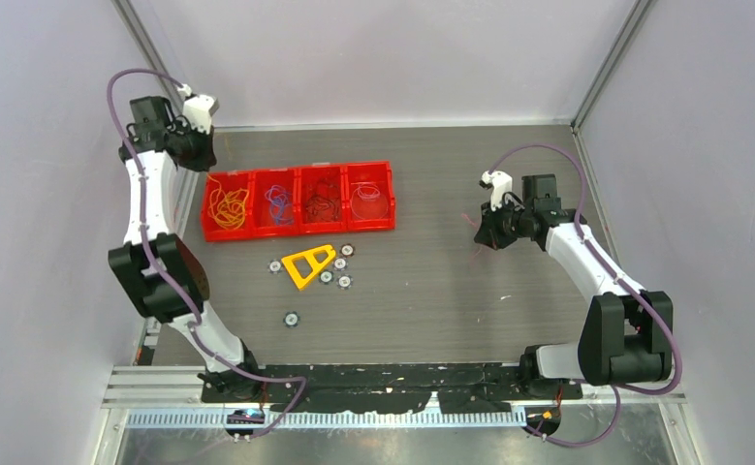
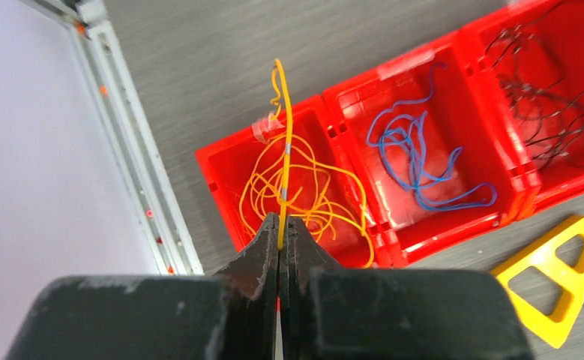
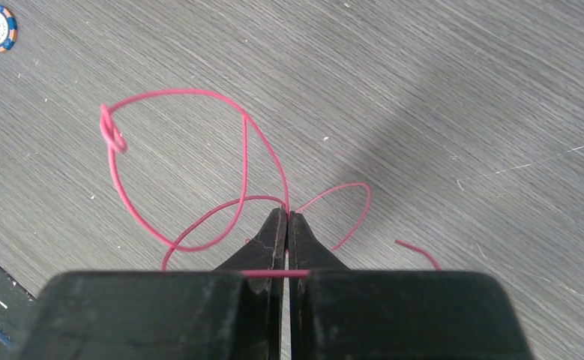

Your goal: Untangle the cables

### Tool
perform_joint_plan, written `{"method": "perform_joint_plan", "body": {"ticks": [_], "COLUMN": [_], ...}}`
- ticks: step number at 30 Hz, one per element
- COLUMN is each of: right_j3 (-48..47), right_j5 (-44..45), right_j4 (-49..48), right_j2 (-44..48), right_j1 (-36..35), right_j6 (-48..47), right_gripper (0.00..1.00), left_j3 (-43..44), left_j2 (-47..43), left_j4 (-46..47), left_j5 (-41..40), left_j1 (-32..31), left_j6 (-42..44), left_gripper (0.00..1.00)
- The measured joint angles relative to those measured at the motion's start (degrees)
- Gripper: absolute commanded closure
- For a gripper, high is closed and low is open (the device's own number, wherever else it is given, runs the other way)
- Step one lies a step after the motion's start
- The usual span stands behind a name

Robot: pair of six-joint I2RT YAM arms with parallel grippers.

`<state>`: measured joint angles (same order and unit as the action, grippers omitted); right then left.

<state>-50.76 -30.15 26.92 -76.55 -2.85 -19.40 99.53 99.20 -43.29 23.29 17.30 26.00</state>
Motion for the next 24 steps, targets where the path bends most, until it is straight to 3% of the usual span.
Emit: {"method": "perform_joint_plan", "body": {"ticks": [9, 20, 24], "right_j3": [-0.3, -2.0, -2.9], "right_j5": [0.0, 0.0, -0.2], "right_j4": [1.8, 3.1, 3.4], "right_j2": [-0.5, -2.4, -2.9], "right_j1": [0.0, 0.0, 0.0], "right_j6": [-0.4, -1.1, -1.0], "right_gripper": [0.94, 0.94, 0.95], "left_j3": [3.8, -4.0, -2.3], "left_j2": [15.5, 14.4, 15.1], "left_j4": [-5.0, -6.1, -7.6], "left_j5": [-0.2, -1.9, -3.5], "left_j1": [0.4, 1.5, 1.5], "left_j6": [9.1, 16.5, 18.0], "left_gripper": [1.0, 1.0, 0.79]}}
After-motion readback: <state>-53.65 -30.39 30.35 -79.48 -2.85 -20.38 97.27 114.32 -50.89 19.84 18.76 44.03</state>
